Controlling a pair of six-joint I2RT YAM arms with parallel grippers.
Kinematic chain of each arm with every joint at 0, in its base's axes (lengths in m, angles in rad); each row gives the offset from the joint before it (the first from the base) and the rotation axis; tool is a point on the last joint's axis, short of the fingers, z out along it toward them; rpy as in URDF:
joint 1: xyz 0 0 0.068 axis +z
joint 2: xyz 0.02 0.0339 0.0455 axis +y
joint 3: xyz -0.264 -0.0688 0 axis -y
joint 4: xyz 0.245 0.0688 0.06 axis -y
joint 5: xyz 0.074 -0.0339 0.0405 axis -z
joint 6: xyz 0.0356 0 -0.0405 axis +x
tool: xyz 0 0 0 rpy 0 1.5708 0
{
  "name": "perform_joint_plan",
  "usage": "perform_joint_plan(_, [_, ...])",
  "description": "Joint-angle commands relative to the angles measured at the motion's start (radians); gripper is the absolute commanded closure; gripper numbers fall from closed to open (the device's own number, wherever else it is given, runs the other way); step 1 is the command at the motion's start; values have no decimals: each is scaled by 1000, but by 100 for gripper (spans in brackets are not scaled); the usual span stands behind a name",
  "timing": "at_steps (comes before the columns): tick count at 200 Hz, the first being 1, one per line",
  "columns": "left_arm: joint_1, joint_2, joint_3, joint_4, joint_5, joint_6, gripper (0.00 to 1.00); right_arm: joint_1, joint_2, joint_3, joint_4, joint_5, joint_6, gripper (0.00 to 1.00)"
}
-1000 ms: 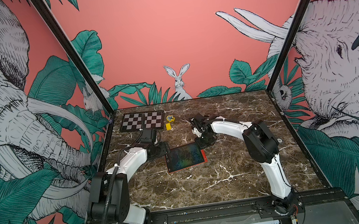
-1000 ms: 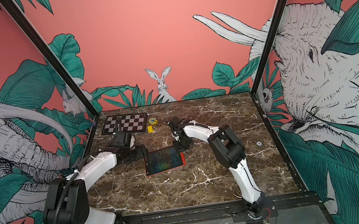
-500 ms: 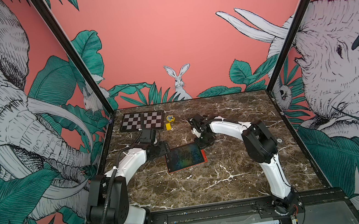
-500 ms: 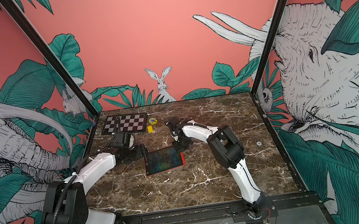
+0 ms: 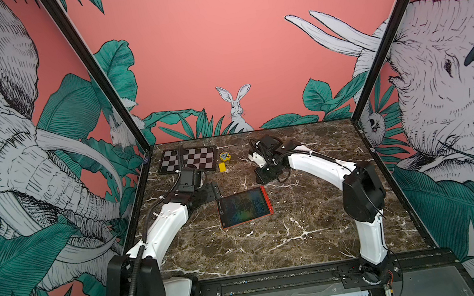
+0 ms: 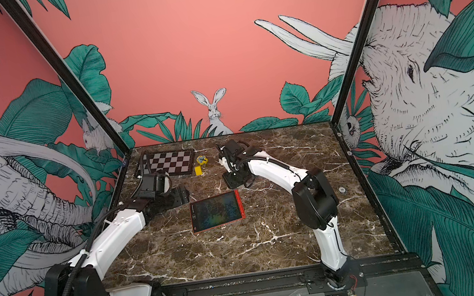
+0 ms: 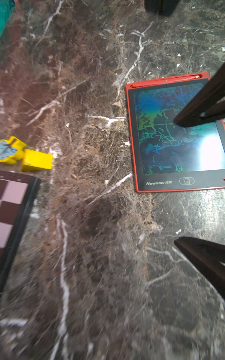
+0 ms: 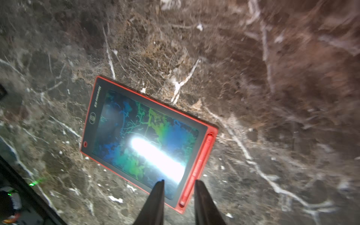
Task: Place the stylus back onto the writing tablet
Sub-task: Place the stylus on the writing tablet, then reset both arms
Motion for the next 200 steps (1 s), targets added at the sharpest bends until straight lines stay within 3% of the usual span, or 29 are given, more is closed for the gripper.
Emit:
perform_joint_plan(1, [-4, -69, 13, 34, -72, 74, 9, -42, -121, -62, 46, 78, -34, 54])
perform_joint_plan(17, [-4, -125, 21, 60, -125, 126, 7, -78, -214, -135, 92, 120, -54, 45])
perform_joint_plan(22, [-4, -146, 18, 70, -148, 142, 6, -90, -246, -159, 110, 129, -62, 35])
perform_joint_plan(39, [-4, -220, -4, 125, -228, 191, 3, -131, -342, -247, 167, 168, -89, 23])
perform_joint_plan(82, [-4, -354, -70, 205, -442, 267, 0, -242, -676, -541, 380, 273, -141, 13])
perform_joint_plan(110, [-4, -481, -207, 407, -468, 319, 1, -276, -936, -848, 708, 392, -241, 7])
perform_joint_plan(121, [-4, -536, -292, 534, -495, 342, 0, -277, -1035, -993, 891, 462, -294, 1])
perform_joint_plan(138, [-3, -613, -419, 728, -549, 375, 0, -279, -1149, -1220, 1207, 579, -382, 1])
perform_joint_plan(153, [-3, -654, -481, 810, -604, 392, 0, -286, -1182, -1362, 1405, 660, -452, 1])
perform_joint_plan(173, [-3, -663, -501, 805, -630, 429, 0, -306, -1169, -1406, 1369, 754, -435, 1])
perform_joint_plan(200, [-2, -634, -531, 810, -638, 434, 0, -343, -1060, -1430, 1350, 790, -364, 1])
